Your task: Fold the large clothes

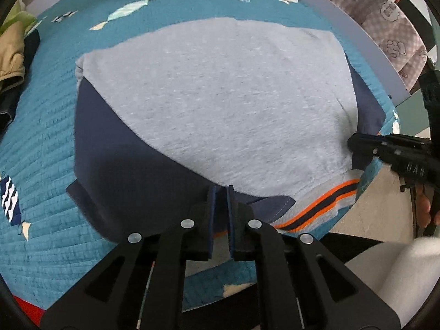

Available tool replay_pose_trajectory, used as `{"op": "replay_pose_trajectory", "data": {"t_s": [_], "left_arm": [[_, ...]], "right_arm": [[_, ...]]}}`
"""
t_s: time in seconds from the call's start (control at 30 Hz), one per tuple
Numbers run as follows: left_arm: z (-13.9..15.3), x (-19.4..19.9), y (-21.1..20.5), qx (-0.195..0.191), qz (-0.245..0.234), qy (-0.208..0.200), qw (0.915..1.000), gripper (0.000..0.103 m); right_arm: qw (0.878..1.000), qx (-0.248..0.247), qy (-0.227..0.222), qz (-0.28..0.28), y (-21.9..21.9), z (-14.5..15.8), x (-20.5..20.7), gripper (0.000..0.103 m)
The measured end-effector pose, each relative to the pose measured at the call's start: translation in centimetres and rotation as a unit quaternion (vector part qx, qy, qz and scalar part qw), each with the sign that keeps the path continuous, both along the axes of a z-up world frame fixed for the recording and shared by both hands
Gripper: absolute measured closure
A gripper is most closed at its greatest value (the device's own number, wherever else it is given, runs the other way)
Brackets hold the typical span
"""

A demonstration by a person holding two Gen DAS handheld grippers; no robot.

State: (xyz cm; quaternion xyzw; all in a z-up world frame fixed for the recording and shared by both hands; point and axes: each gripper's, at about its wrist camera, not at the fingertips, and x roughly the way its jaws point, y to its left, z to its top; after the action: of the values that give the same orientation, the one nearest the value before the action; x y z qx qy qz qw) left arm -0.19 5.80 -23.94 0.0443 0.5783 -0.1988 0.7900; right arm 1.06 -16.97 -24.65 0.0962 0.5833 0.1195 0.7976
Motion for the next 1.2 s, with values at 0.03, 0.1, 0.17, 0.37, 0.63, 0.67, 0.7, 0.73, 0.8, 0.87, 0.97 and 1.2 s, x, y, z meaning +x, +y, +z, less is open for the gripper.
{"op": "replay_pose_trajectory", "data": {"t_s": [0.03, 0.1, 0.17, 0.37, 0.63, 0.67, 0.7, 0.73, 0.8, 0.87, 0.97, 1.2], "left_arm": [[-0.1, -0.1, 0.5, 0.016, 0.009, -0.003, 0.9998, 0.096], [-0.1, -0.5, 2.1, 0.021, 0.034, 0.000, 0.9992, 0.096], [-0.3, -0.7, 4.4, 0.016, 0.065, 0.009, 0.9977, 0.096], [1.7, -0.2, 6.5, -0.004, 0.126, -0.002, 0.9920, 0.095], [5.8, 4.1, 3.5, -0.022, 0.096, -0.083, 0.9918, 0.071], [6.0, 4.7, 3.0, -0.029, 0.089, -0.090, 0.9916, 0.071], [6.1, 5.9, 1.9, -0.032, 0.089, -0.095, 0.9910, 0.071], [5.9, 7.1, 1.1, -0.034, 0.092, -0.098, 0.9904, 0.071], [5.5, 9.4, 0.2, -0.052, 0.095, -0.098, 0.9892, 0.072], [4.6, 11.4, -0.7, -0.062, 0.112, -0.097, 0.9870, 0.073], [2.7, 14.0, -0.8, -0.068, 0.172, -0.087, 0.9788, 0.077], [0.1, 15.3, 1.7, -0.055, 0.209, -0.093, 0.9719, 0.100]], "right_arm": [[0.999, -0.035, 0.000, -0.019, -1.0, 0.1, -0.1, 0.085], [0.993, -0.106, -0.004, -0.044, -3.4, 0.2, -0.4, 0.085], [0.991, -0.107, 0.002, -0.075, -5.6, 0.2, -0.8, 0.085], [0.982, -0.121, -0.017, -0.145, -8.3, 2.6, 0.0, 0.083], [0.984, -0.046, -0.141, -0.094, -4.2, 7.2, 6.6, 0.069], [0.985, -0.029, -0.155, -0.063, -2.5, 7.0, 7.4, 0.070], [0.985, -0.025, -0.161, -0.051, -1.8, 6.9, 8.2, 0.070], [0.985, -0.020, -0.168, -0.034, -0.4, 6.6, 9.7, 0.071], [0.983, -0.002, -0.181, -0.009, 1.9, 5.9, 11.4, 0.074], [0.985, 0.001, -0.175, 0.011, 4.3, 4.7, 14.2, 0.083], [0.987, 0.005, -0.160, 0.027, 5.1, 2.4, 16.2, 0.084], [0.990, -0.041, -0.131, -0.007, 0.8, -0.4, 17.0, 0.102]]}}
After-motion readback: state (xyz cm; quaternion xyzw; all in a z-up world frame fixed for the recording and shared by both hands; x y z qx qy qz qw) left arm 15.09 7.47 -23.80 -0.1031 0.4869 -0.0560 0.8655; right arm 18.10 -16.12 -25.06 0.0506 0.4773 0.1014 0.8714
